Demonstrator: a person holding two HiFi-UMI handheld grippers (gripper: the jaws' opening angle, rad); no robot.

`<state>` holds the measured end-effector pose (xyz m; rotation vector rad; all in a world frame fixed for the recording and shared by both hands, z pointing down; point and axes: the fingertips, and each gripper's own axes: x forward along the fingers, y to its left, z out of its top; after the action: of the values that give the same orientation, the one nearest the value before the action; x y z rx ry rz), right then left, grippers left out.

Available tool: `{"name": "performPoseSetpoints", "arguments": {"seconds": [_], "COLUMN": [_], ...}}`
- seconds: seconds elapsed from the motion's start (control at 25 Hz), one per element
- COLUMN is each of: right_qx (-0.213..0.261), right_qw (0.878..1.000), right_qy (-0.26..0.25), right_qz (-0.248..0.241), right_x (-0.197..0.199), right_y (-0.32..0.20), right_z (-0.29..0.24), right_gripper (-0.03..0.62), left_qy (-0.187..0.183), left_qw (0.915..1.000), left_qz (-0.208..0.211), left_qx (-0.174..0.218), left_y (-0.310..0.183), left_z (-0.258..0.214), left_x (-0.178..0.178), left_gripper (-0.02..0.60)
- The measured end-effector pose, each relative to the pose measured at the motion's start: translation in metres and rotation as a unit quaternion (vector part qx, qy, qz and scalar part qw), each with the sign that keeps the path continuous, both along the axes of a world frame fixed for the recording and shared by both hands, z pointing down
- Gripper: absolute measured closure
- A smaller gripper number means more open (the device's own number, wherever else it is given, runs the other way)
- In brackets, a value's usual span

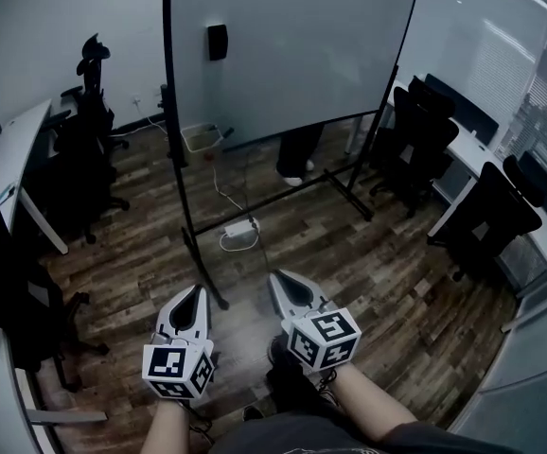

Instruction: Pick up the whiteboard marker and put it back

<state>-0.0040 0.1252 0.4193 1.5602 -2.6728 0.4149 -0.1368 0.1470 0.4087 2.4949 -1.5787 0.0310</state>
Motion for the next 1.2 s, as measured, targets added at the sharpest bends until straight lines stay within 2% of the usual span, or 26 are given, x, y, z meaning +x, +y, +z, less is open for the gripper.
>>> {"name": "performPoseSetpoints", "arguments": {"seconds": [0.16, 0.32, 0.8, 1.04, 1.2], "right_qx": [0.006, 0.000, -0.008, -0.016, -0.027], "right_qw": [1.000, 1.000, 0.996, 0.992, 0.990], "right_qy": [-0.004, -0.017, -0.037, -0.044, -0.062], "right_qz": [0.000, -0.021, -0.080, -0.118, -0.124], "right_x": [0.008, 0.010, 0.033, 0.032, 0.031], "right_y": [-0.044, -0.094, -0.240, -0.286, -0.309], "right_z": [0.003, 0.007, 0.003, 0.007, 0.011], "right_gripper": [0.569, 0.569, 0.569, 0.569, 0.569], "left_qy": [0.008, -0.004, -0.022, -0.031, -0.039], "left_qw": [0.9998, 0.9997, 0.9965, 0.9927, 0.9919], "left_qz": [-0.017, -0.022, -0.079, -0.115, -0.118], "left_qx": [0.000, -0.007, -0.012, -0.018, -0.025], "left_y": [-0.036, -0.078, -0.211, -0.251, -0.267], "left_z": [0.002, 0.004, 0.002, 0.005, 0.007], "left_x": [0.003, 0.011, 0.033, 0.040, 0.043], "left_gripper": [0.566, 0.566, 0.566, 0.566, 0.566]}}
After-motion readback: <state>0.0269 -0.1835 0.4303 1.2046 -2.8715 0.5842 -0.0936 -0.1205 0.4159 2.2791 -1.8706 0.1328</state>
